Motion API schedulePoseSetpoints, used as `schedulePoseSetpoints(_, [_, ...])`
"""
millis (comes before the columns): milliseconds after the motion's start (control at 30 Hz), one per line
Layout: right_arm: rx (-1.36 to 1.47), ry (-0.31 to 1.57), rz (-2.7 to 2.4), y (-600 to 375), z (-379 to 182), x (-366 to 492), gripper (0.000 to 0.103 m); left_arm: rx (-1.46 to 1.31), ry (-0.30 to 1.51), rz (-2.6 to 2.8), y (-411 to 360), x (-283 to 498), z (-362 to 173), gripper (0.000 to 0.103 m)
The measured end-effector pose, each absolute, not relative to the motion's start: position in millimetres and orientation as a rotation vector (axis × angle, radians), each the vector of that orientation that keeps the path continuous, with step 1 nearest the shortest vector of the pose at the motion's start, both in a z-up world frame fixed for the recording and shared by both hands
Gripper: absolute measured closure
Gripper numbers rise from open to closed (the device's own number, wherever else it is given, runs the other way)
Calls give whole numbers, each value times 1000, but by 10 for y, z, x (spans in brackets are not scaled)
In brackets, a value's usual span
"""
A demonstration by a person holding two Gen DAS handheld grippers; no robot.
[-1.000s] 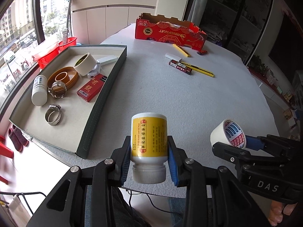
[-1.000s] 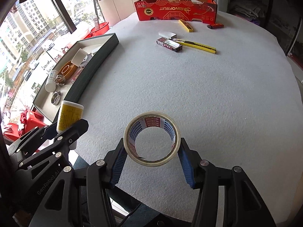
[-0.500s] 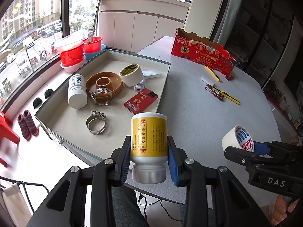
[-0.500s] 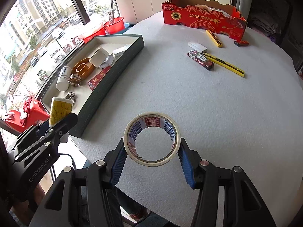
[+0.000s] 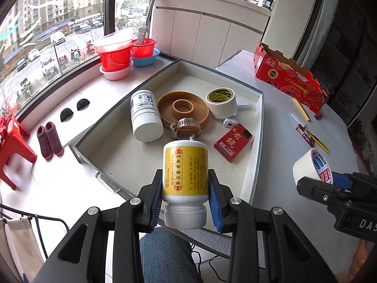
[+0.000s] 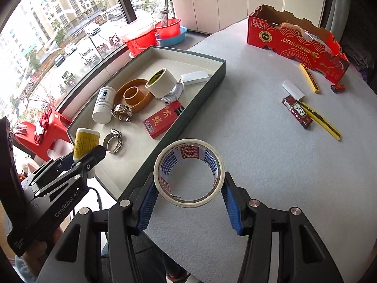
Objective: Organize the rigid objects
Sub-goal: 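Carry the pill bottle with the left gripper while the right carries the tape roll to the tray, then lower the pill bottle into the tray and open the left gripper while the right releases the tape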
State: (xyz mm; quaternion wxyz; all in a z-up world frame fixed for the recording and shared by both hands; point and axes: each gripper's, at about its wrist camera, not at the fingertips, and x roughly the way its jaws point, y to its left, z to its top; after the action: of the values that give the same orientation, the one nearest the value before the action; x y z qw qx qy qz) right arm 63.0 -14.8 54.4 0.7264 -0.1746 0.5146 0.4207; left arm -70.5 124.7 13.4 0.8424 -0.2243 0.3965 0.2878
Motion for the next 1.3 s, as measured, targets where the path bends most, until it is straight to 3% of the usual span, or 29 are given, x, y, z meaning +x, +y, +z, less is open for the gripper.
schedulePoseSetpoints(1300, [-381,1147,1019,752,371,801,49,-464,902,666,1728,-382,-28,65])
